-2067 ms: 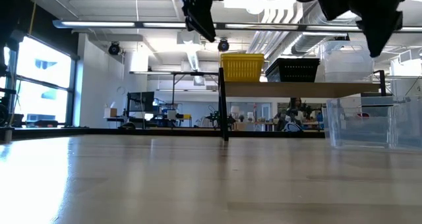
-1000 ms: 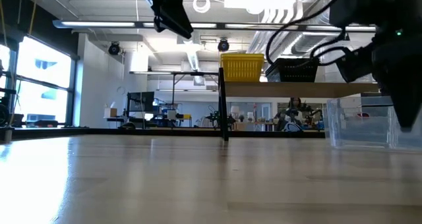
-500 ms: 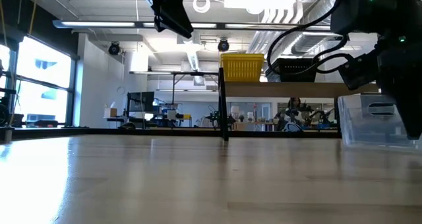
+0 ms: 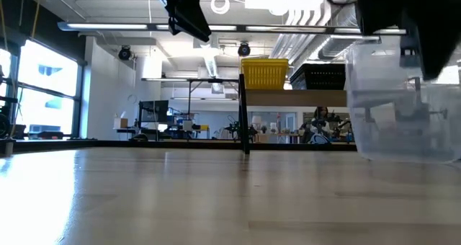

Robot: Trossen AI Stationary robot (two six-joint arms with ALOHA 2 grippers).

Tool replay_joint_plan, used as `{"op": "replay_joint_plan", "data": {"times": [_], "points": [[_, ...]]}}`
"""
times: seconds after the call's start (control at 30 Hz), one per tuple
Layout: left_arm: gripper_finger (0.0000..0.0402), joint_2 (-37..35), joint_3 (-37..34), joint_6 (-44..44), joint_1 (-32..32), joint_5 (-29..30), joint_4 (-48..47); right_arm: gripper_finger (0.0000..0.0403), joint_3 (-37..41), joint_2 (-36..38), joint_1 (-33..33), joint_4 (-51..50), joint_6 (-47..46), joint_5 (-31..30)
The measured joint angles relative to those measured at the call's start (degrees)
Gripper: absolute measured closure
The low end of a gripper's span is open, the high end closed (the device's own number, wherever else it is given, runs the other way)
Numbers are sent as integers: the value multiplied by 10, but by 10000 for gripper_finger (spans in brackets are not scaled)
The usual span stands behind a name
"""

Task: Stack baskets on shelf by color
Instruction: Stack the transparent bin on top of the other stacked transparent bins on the shelf

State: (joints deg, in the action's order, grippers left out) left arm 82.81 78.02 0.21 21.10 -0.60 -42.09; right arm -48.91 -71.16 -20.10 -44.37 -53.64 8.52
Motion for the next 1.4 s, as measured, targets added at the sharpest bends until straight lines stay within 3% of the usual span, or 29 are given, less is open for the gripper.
{"op": "replay_joint_plan", "data": {"times": [0.33,0.77,1.1,1.4], "points": [[280,0,0,18,0,0,0,402,-139,0,-38,-59,26,-74],[280,0,0,19,0,0,0,403,-310,23,-23,-256,195,-294],[280,0,0,19,0,0,0,403,-415,64,40,-373,374,-399],[280,0,0,19,0,0,0,403,-504,71,159,-456,561,-399]]}}
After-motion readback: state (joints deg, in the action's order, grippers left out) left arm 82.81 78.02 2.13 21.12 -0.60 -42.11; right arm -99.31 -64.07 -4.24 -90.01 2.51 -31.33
